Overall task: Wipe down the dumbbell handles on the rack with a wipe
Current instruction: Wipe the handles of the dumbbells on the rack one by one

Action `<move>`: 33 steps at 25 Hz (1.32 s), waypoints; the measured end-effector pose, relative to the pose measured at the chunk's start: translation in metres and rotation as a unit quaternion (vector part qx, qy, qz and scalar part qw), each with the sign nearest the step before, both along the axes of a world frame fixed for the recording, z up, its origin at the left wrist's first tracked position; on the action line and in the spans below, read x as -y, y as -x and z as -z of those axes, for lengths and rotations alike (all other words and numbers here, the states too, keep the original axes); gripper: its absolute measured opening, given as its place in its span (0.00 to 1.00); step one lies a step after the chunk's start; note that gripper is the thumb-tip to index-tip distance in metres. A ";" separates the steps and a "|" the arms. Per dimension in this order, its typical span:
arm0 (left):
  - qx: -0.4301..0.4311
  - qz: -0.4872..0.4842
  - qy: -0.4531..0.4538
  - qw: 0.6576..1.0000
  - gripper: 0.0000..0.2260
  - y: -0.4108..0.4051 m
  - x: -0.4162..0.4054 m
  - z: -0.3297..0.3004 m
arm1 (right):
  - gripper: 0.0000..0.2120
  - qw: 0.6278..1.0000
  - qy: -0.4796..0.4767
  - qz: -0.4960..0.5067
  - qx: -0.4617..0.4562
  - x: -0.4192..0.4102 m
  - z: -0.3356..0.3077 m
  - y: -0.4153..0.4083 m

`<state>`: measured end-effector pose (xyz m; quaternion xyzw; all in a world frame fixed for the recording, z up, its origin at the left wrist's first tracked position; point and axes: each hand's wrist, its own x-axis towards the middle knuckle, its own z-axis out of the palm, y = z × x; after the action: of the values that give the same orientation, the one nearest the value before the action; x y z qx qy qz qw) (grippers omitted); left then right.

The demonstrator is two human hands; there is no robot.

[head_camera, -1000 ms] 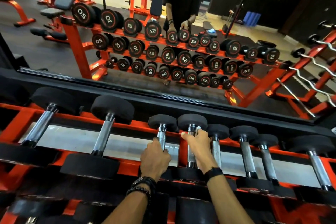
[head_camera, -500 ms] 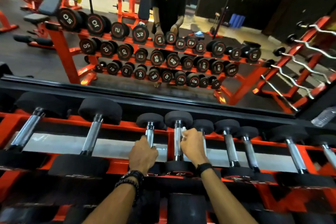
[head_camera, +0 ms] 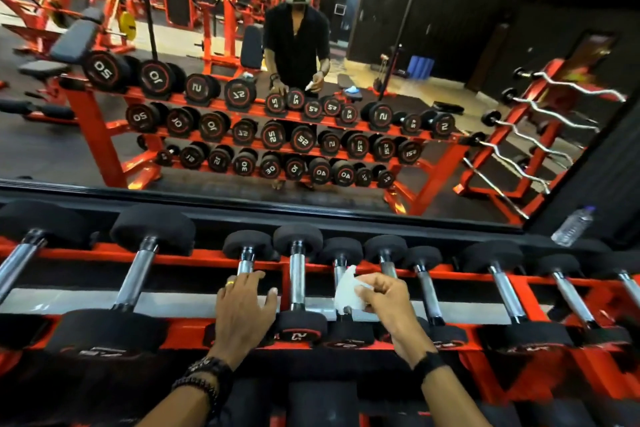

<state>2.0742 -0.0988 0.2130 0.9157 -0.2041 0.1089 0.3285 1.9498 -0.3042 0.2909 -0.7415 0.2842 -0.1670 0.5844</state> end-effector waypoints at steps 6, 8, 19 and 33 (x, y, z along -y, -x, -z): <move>-0.109 0.015 0.011 0.994 0.20 0.018 0.052 -0.034 | 0.11 1.000 -0.019 -0.005 -0.001 0.034 0.001 0.029; -0.123 0.006 0.000 0.992 0.21 0.029 0.068 -0.039 | 0.09 1.000 -0.017 -0.003 -0.004 0.039 0.001 0.030; -0.128 -0.019 0.039 0.991 0.10 0.032 0.069 -0.034 | 0.12 0.967 0.217 -0.058 -0.117 0.039 0.031 -0.016; -0.117 -0.017 0.026 0.993 0.10 0.025 0.072 -0.029 | 0.47 0.947 -0.178 -0.148 -0.224 0.028 0.028 -0.043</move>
<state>2.0488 -0.1713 0.2421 0.9167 -0.1462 0.0118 0.3716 1.9925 -0.3325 0.2626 -0.6776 0.3197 0.1454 0.6461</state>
